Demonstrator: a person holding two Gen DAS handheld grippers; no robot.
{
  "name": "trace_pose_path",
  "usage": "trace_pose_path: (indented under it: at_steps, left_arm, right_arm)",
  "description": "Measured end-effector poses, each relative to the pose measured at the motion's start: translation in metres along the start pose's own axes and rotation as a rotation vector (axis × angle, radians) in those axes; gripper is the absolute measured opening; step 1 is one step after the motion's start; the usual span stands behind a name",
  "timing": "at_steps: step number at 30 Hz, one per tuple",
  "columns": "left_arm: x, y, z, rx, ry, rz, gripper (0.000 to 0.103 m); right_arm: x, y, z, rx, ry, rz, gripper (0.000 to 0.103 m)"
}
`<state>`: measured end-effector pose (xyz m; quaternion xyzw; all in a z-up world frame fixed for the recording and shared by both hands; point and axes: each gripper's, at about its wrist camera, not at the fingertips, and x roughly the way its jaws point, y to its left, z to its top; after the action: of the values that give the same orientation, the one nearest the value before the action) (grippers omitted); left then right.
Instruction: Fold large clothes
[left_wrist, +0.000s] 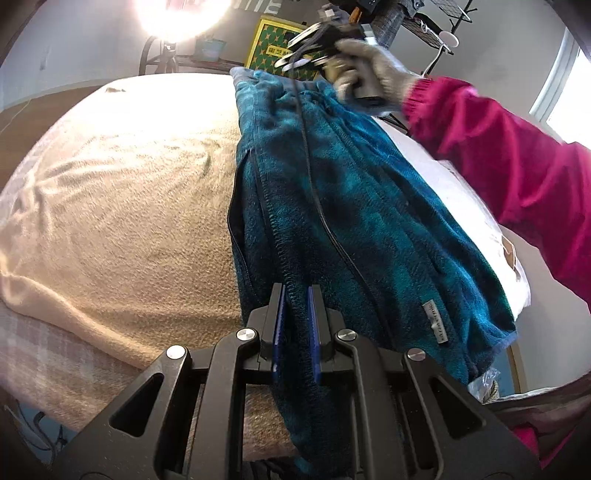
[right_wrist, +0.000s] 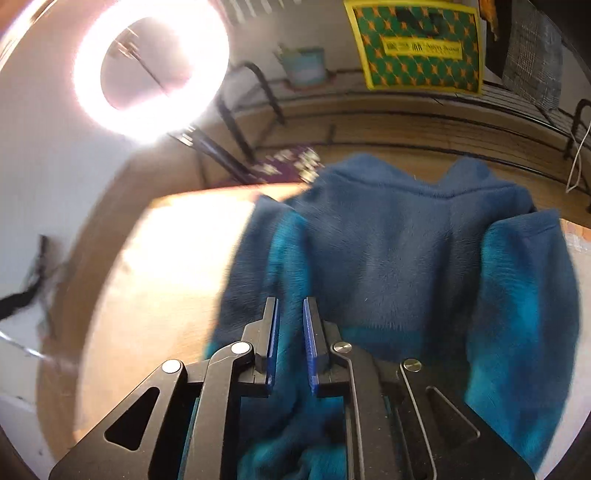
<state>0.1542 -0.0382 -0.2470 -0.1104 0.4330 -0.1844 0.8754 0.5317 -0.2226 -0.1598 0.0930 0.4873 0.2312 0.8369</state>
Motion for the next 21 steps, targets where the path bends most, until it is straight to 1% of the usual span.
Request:
trace_pose_path:
  at_steps: [3,4,5,7,8,9,10,11,12,15,16,17,18,19,20,21]
  left_arm:
    - [-0.015,-0.004,0.0,0.024,-0.014,0.008,0.009]
    - [-0.022,-0.007,-0.001,0.038,-0.018,0.012,0.009]
    - [-0.029,-0.008,-0.001,0.051,-0.023,0.016,0.009]
    - [-0.039,-0.009,-0.003,0.062,-0.03,0.025,0.009]
    - [-0.045,-0.009,-0.003,0.065,-0.033,0.026,0.013]
    - [-0.05,-0.009,-0.003,0.068,-0.036,0.023,0.016]
    - [-0.056,-0.009,-0.004,0.072,-0.037,0.019,0.023]
    - [-0.063,-0.009,-0.005,0.079,-0.039,0.024,0.028]
    - [-0.067,-0.01,-0.004,0.087,-0.042,0.027,0.029]
    - [-0.088,-0.013,-0.007,0.112,-0.059,0.032,0.029]
    - [-0.096,-0.012,-0.006,0.101,-0.062,0.02,0.035]
    - [-0.103,-0.01,-0.006,0.079,-0.065,0.008,0.044]
    - [-0.107,-0.006,-0.004,0.054,-0.07,-0.009,0.048]
    - [-0.112,-0.003,-0.004,0.03,-0.075,-0.028,0.05]
    - [-0.116,0.0,-0.003,-0.002,-0.073,-0.054,0.05]
    - [-0.117,0.002,-0.001,-0.019,-0.07,-0.067,0.051]
  right_arm:
    - [-0.055,0.003,-0.012,-0.004,-0.06,0.063,0.013]
    - [-0.085,0.003,-0.02,-0.01,-0.09,0.097,0.013]
    - [-0.099,0.003,-0.022,-0.015,-0.106,0.108,0.015]
    - [-0.144,0.001,-0.037,-0.025,-0.156,0.13,0.017]
    - [-0.163,-0.001,-0.045,-0.025,-0.173,0.137,0.019]
    - [-0.192,-0.004,-0.059,-0.024,-0.202,0.142,0.019]
    - [-0.207,-0.006,-0.067,-0.024,-0.221,0.143,0.019]
    - [-0.225,-0.008,-0.077,-0.027,-0.238,0.142,0.019]
    - [-0.251,-0.011,-0.093,-0.032,-0.262,0.131,0.019]
    - [-0.301,-0.018,-0.125,-0.04,-0.303,0.112,0.019]
    - [-0.317,-0.021,-0.138,-0.038,-0.318,0.105,0.02]
    - [-0.334,-0.024,-0.155,-0.035,-0.34,0.091,0.025]
    - [-0.344,-0.027,-0.164,-0.036,-0.351,0.075,0.037]
    - [-0.357,-0.029,-0.181,-0.04,-0.368,0.048,0.042]
    - [-0.367,-0.031,-0.195,-0.043,-0.38,0.026,0.047]
    - [-0.373,-0.033,-0.21,-0.039,-0.385,0.003,0.047]
